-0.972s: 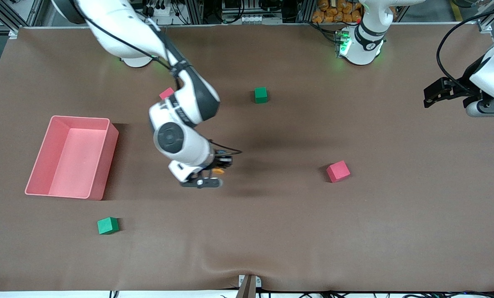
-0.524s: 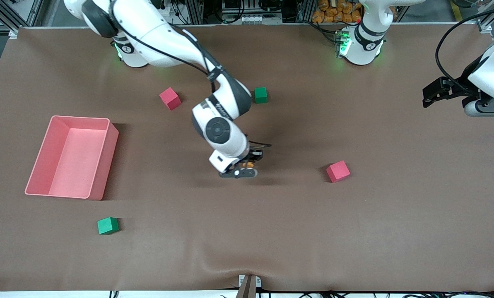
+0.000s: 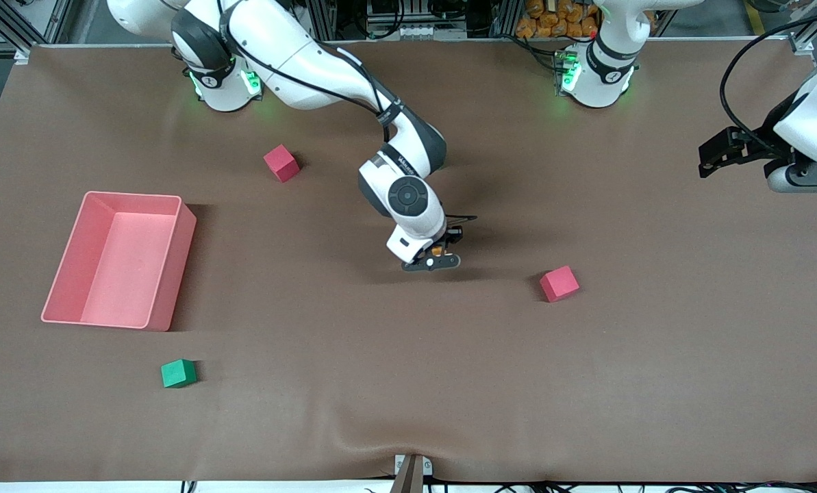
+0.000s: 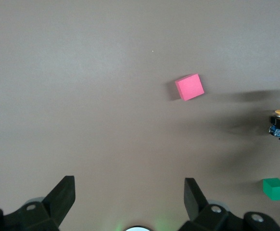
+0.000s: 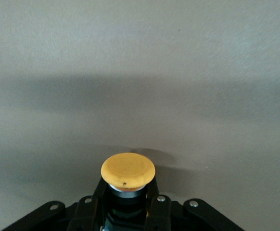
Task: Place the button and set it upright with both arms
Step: 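Carry the button out of the tray to the table middle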
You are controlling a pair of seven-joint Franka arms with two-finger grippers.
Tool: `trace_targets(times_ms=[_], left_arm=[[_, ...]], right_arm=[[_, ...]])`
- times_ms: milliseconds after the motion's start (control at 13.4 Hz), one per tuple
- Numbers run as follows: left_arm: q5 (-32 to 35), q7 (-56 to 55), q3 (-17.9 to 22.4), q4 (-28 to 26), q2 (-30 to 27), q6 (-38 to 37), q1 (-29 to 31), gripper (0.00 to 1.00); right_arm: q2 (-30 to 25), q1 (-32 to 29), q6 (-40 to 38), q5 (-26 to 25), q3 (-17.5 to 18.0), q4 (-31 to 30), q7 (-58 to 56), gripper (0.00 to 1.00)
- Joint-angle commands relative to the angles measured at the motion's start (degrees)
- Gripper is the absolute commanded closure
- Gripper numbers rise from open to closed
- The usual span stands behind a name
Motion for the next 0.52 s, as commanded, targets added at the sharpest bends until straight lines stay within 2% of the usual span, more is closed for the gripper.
trace_targets(times_ms=[0,224,449], left_arm=[[-1.44,0.99,-0.38,-0.03,-1.1,-1.4,0.42,0.0],[-2.15,0.55,-0.38,-0.12,-0.75,-1.49,0.33,0.0],[-2.24,-0.06,-0.38,-0.3,0.39,-1.49,0.33,0.0]], right_arm=[[0.94,-0.07,-0.34,0.82,-0.39,2.09,0.59,0.0],[-0.2,-1.47,-0.69,0.73,-0.83,2.36,0.42,0.0],[-3.27,-6.82,-2.35,0.47,-0.74,2.36,-0.02,0.0]])
